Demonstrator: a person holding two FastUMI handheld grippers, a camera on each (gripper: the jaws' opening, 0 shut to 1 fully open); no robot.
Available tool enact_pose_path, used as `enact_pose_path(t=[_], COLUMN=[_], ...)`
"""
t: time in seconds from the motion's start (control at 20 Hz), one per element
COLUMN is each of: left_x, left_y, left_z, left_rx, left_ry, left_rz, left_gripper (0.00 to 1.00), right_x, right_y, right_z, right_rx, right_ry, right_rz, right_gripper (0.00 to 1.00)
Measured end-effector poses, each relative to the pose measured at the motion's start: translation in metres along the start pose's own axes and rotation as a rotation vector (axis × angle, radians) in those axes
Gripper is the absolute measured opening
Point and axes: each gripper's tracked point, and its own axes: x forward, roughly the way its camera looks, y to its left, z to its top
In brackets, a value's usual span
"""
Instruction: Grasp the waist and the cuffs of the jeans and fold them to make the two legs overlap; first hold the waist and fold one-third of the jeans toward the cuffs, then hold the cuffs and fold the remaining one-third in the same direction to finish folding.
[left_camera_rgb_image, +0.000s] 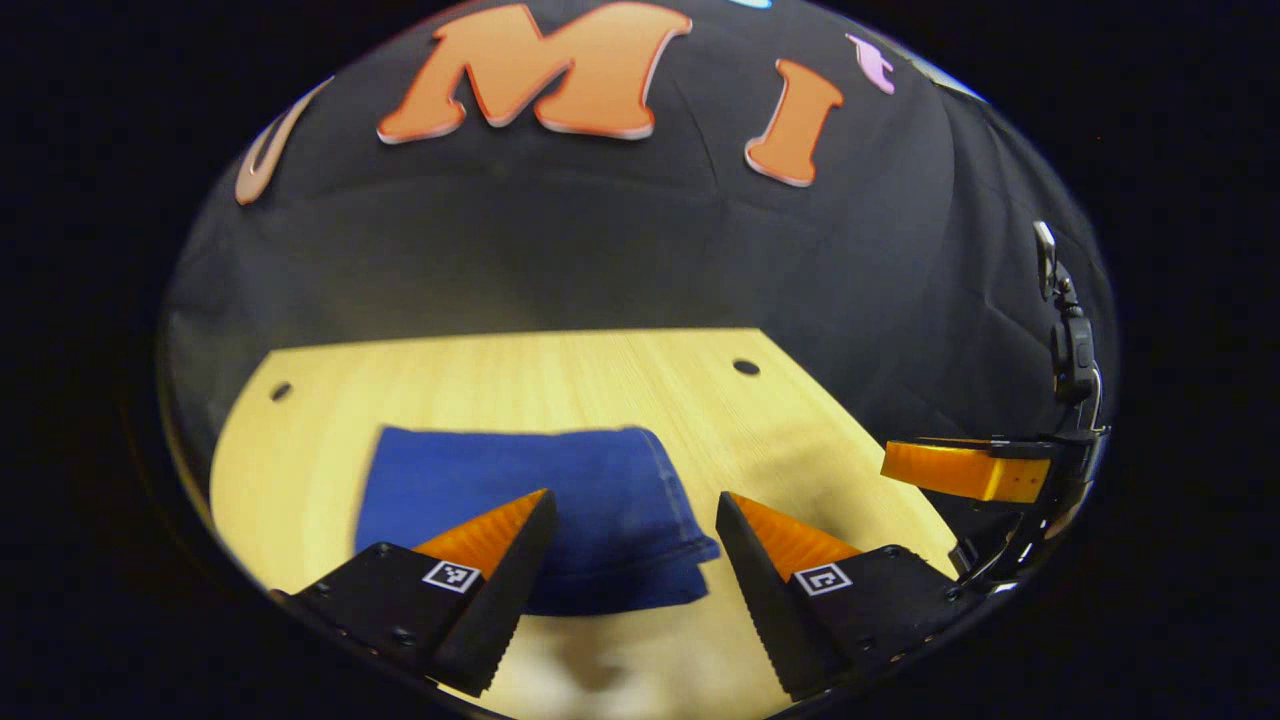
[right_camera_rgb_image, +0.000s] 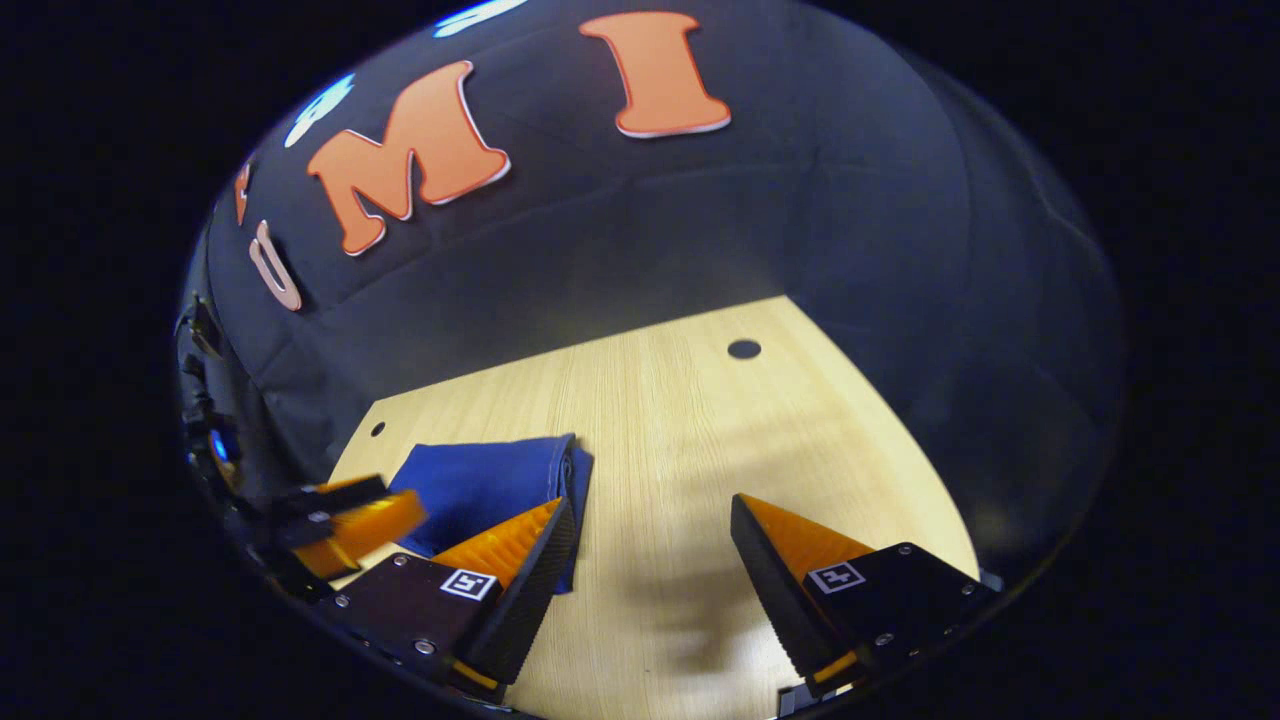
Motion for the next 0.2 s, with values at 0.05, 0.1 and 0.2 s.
enact_pose_path(t=[0.05,0.1,0.2], left_x=[-0.023,-0.047,-0.089], left_y=[0.020,0.036,0.069], left_z=[0.023,0.038,0.061], left_rx=[0.003,0.001,-0.006], left_ry=[-0.056,-0.109,-0.182], left_rz=[0.026,0.048,0.080], left_gripper=[1.00,1.00,0.97], right_x=[-0.007,-0.017,-0.035], right_y=[0.006,0.011,0.023], right_z=[0.014,0.027,0.049], right_rx=[-0.020,-0.040,-0.068], right_ry=[-0.045,-0.088,-0.169], right_rz=[-0.007,-0.022,-0.044], right_gripper=[0.98,0.97,0.97])
